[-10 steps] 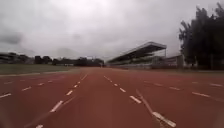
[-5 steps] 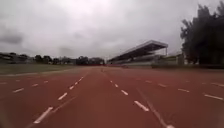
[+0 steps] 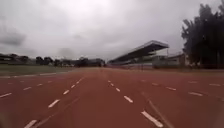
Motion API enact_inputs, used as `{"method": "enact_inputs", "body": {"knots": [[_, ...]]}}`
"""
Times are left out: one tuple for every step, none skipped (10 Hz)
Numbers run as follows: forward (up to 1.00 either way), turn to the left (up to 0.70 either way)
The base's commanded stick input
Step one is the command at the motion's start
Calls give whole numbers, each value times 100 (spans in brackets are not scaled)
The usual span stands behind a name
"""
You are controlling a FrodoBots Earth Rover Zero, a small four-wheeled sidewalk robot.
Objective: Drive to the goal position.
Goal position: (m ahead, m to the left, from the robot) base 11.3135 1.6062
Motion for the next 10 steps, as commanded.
{"method": "enact_inputs", "body": {"knots": [[70, 0], [70, 0], [70, 0], [70, 0], [70, 0], [70, 0], [70, 0], [70, 0], [70, 0], [70, 0]]}}
